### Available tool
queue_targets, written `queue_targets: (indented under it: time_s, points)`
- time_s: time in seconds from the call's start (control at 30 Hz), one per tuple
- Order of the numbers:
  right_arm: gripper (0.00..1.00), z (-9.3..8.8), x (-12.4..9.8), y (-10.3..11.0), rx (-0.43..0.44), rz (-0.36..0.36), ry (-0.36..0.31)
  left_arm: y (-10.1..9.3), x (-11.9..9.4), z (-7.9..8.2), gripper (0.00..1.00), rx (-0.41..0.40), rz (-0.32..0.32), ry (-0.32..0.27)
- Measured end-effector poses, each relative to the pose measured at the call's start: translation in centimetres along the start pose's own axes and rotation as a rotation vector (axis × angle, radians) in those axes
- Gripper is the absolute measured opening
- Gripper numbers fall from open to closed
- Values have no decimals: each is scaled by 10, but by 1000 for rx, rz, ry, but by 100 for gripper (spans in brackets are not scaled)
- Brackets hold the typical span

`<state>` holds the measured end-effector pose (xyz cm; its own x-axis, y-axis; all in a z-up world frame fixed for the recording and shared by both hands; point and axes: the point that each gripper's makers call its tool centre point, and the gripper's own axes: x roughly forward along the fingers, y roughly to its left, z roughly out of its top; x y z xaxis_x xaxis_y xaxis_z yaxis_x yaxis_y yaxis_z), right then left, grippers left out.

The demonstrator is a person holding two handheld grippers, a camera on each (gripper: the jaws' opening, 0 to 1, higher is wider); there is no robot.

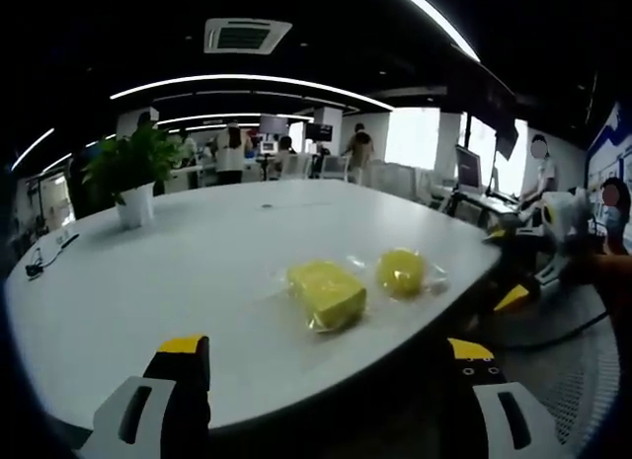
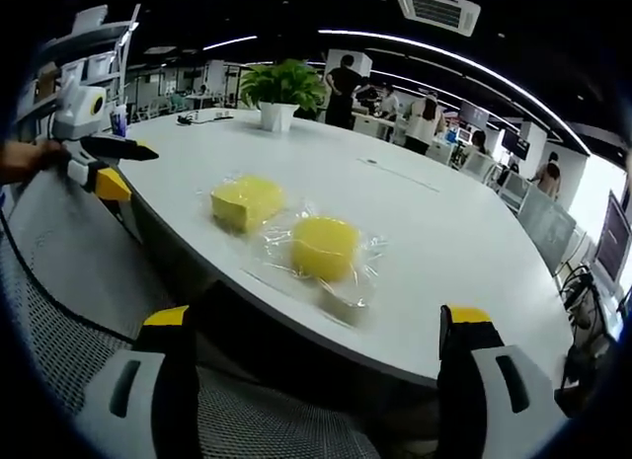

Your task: Compare the silicone blocks by pressing each to a similar depth, holding the contact briefly, and releasing to observe deformation and rebound differences across the visible hardness samples.

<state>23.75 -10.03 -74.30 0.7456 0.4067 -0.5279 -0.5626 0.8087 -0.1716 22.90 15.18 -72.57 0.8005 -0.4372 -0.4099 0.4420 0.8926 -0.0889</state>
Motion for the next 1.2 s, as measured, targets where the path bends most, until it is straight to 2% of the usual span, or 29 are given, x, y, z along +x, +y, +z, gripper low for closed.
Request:
queue_targets:
  time_s: [0.23,0.57,0.63,0.67,0.97,1.1,1.2]
  points:
    - [96,-3,1,2,-1,11,20,0,0,0,98,-6,-2,5]
    - [96,-2,1,3,-5,10,12,-1,-2,2,100,-1,-13,1]
    - [96,-2,1,4,-7,12,13,-2,-2,14,100,100,-13,-59]
    - [96,-2,1,4,-7,14,14,-5,-2,15,100,112,-26,-68]
    - [96,-3,1,5,-12,16,18,-7,-2,8,100,31,-50,-37]
    - [96,-3,0,4,-11,14,16,-7,-3,9,100,23,-47,-43]
    - [96,-2,0,4,-11,13,16,-8,-3,10,100,-46,-59,-43]
